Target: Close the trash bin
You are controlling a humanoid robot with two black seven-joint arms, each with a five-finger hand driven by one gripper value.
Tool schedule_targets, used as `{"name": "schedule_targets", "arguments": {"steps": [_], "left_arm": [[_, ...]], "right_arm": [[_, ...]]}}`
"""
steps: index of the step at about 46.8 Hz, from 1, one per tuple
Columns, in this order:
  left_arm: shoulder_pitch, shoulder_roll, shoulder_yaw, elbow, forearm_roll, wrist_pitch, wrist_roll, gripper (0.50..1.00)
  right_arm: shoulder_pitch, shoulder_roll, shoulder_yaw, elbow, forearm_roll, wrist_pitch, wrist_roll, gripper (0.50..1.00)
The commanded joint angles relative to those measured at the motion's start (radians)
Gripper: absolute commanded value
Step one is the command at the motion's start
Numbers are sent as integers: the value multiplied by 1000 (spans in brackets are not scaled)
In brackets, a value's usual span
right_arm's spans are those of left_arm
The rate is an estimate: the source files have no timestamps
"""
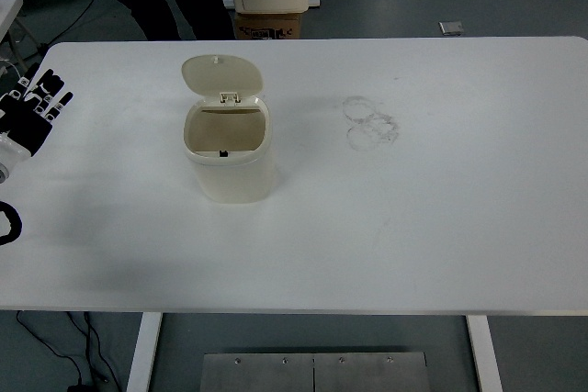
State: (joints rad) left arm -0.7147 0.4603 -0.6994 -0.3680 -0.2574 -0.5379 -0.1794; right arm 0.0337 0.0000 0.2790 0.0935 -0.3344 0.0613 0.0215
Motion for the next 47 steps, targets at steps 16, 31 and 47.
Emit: {"name": "schedule_targets", "arguments": {"steps": [16,31,47], "left_arm": [[-5,-3,0,-3,0,1,5,1000],[-15,9,1,-3,1,6,9,1000],[-6,15,8,-3,1,4,11,1000]], "right_arm": [[0,0,-1,0,0,0,0,991],[0,0,0,0,0,0,0,991],[0,0,-1,0,0,0,0,991]]}}
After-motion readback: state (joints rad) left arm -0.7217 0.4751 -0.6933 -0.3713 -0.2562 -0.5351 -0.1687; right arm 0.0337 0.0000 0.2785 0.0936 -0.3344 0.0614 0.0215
